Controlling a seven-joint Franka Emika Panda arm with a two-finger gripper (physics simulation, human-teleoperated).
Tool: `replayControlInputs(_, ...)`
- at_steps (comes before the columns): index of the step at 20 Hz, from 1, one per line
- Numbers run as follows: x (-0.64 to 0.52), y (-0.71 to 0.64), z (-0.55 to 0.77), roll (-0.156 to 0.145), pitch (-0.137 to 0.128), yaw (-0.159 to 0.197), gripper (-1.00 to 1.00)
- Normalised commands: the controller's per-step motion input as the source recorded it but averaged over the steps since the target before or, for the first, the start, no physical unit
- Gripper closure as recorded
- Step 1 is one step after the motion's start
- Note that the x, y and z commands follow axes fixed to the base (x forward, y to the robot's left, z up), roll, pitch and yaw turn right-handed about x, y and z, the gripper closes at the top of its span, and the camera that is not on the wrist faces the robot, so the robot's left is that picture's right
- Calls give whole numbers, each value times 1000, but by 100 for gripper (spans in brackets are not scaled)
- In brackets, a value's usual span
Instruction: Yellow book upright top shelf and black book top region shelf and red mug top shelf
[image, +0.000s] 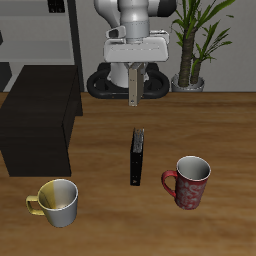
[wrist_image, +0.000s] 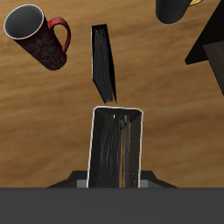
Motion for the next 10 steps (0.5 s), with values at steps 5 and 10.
replayControlInputs(5,46,-723,572,19,90,16,100)
replayControlInputs(10,21,-622,485,4,47,-30,100)
